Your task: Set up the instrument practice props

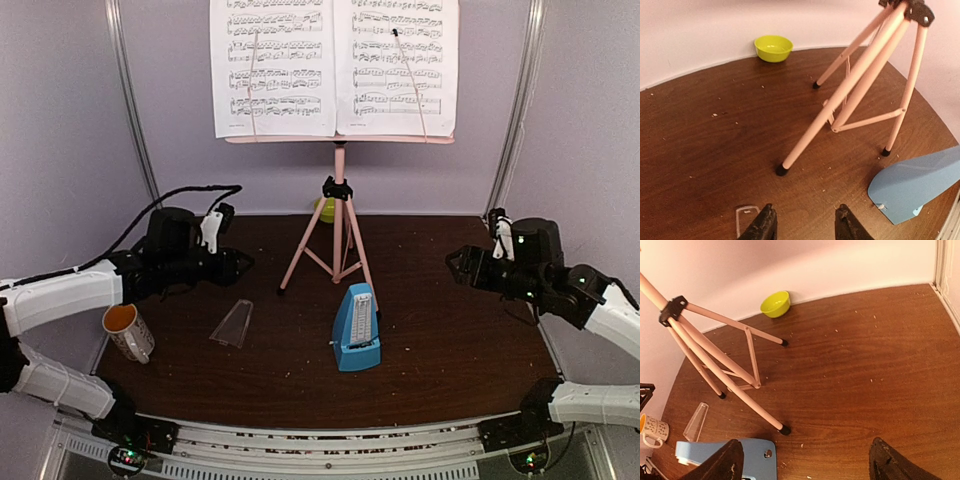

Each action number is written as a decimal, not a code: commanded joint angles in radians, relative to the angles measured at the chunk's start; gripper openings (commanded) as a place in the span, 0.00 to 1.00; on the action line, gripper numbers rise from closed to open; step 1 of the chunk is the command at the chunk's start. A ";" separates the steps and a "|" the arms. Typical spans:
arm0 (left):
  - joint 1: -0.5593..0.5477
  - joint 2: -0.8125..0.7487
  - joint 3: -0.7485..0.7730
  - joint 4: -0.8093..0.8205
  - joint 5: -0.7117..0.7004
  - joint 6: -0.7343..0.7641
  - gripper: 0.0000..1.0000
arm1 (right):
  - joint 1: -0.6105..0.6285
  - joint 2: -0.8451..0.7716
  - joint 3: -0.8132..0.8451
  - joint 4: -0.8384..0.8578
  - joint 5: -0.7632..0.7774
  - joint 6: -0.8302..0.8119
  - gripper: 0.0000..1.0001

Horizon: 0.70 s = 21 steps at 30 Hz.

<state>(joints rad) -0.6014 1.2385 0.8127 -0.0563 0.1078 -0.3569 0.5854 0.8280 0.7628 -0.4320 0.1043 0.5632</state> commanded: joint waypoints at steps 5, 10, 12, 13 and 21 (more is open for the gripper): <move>0.043 -0.088 0.213 -0.240 -0.038 0.009 0.51 | -0.030 0.042 0.217 -0.076 -0.163 -0.118 0.94; 0.044 -0.140 0.236 -0.320 -0.083 -0.105 0.97 | -0.030 0.016 0.232 -0.072 -0.217 -0.105 1.00; 0.043 -0.162 0.232 -0.359 -0.100 -0.147 0.98 | -0.030 -0.008 0.210 -0.069 -0.226 -0.098 1.00; 0.043 -0.173 0.230 -0.382 -0.108 -0.167 0.98 | -0.031 -0.027 0.191 -0.067 -0.231 -0.093 1.00; 0.043 -0.283 0.121 -0.488 -0.108 -0.252 0.98 | -0.030 -0.199 -0.012 -0.055 -0.229 -0.010 1.00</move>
<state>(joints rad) -0.5625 1.0145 1.0023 -0.4831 0.0116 -0.5430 0.5602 0.6941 0.8368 -0.4831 -0.1162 0.4984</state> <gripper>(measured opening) 0.978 0.999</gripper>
